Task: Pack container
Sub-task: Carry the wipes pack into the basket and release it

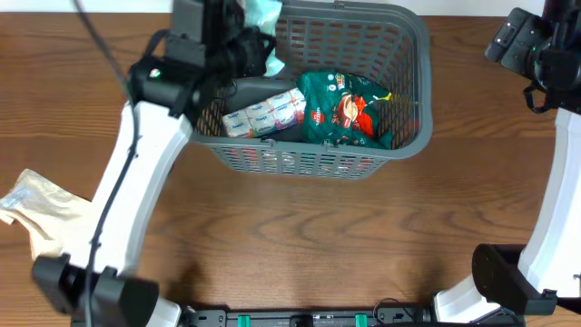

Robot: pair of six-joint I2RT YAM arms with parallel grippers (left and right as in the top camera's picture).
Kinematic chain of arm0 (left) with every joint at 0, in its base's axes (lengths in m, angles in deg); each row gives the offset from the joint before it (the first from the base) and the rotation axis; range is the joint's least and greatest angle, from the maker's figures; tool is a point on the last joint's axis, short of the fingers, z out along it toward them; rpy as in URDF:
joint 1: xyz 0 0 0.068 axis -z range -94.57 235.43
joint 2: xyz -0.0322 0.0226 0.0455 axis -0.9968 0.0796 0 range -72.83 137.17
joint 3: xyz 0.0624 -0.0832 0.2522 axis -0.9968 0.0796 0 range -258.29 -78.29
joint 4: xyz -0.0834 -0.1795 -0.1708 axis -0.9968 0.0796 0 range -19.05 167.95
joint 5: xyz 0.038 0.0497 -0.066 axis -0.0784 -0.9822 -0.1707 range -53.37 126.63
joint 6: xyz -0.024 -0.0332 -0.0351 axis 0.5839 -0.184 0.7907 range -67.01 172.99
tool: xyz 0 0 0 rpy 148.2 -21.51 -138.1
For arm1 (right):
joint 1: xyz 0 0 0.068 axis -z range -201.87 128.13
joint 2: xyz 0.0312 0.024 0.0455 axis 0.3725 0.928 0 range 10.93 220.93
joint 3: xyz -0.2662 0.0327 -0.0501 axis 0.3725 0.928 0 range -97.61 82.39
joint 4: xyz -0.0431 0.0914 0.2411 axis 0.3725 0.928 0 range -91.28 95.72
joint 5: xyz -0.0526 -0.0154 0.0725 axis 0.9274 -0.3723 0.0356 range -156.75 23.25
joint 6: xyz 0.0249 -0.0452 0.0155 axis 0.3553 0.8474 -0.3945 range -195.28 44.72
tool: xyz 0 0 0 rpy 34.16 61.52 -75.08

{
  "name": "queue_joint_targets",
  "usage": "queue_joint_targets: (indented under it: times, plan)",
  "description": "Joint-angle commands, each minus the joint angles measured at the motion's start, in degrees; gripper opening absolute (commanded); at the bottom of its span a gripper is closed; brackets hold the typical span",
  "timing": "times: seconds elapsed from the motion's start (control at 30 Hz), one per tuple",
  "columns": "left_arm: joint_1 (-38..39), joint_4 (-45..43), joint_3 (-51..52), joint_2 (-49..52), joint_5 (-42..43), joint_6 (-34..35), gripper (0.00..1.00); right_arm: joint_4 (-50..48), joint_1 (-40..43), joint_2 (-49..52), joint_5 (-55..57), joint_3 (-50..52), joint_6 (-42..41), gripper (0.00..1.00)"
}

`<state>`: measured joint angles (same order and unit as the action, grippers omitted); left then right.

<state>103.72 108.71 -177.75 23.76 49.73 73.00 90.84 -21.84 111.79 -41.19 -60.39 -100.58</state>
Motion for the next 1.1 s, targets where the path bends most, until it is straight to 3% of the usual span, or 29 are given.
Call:
queue_joint_targets:
  times: [0.0, 0.33, 0.37, 0.4, 0.43, 0.47, 0.5, 0.8, 1.07]
  plan:
    - [0.0, 0.5, -0.2, 3.0, -3.7, -1.1, 0.06, 0.1, 0.3, -0.2, 1.0, -0.6, -0.8, 0.99]
    - [-0.1, -0.5, -0.2, 8.0, -6.4, -1.1, 0.14, 0.1, 0.3, -0.2, 1.0, -0.6, -0.8, 0.99]
    - [-0.1, -0.5, -0.2, 8.0, -6.4, -1.1, 0.31, 0.1, 0.3, -0.2, 1.0, -0.6, -0.8, 0.99]
    - [-0.1, -0.5, -0.2, 8.0, -6.4, -1.1, 0.65, 0.1, 0.3, -0.2, 1.0, -0.6, -0.8, 0.99]
    - [-0.1, -0.5, -0.2, 8.0, -6.4, -1.1, 0.84, 0.1, 0.3, -0.2, 1.0, -0.5, -0.8, 0.99]
    - [-0.1, -0.5, -0.2, 8.0, -6.3, -1.1, 0.95, 0.1, 0.3, -0.2, 1.0, -0.5, -0.8, 0.99]
    - [-0.1, -0.5, -0.2, 8.0, -6.3, -1.1, 0.99, 0.1, 0.3, -0.2, 1.0, -0.5, -0.8, 0.99]
    - [-0.1, -0.7, -0.9, 6.4, -6.3, 0.4, 0.99, 0.1, 0.3, -0.2, 1.0, -0.6, -0.8, 0.99]
    - [-1.5, -0.5, -4.1, -1.5, -8.5, 1.9, 0.99, 0.1, 0.3, -0.2, 1.0, -0.6, -0.8, 0.99]
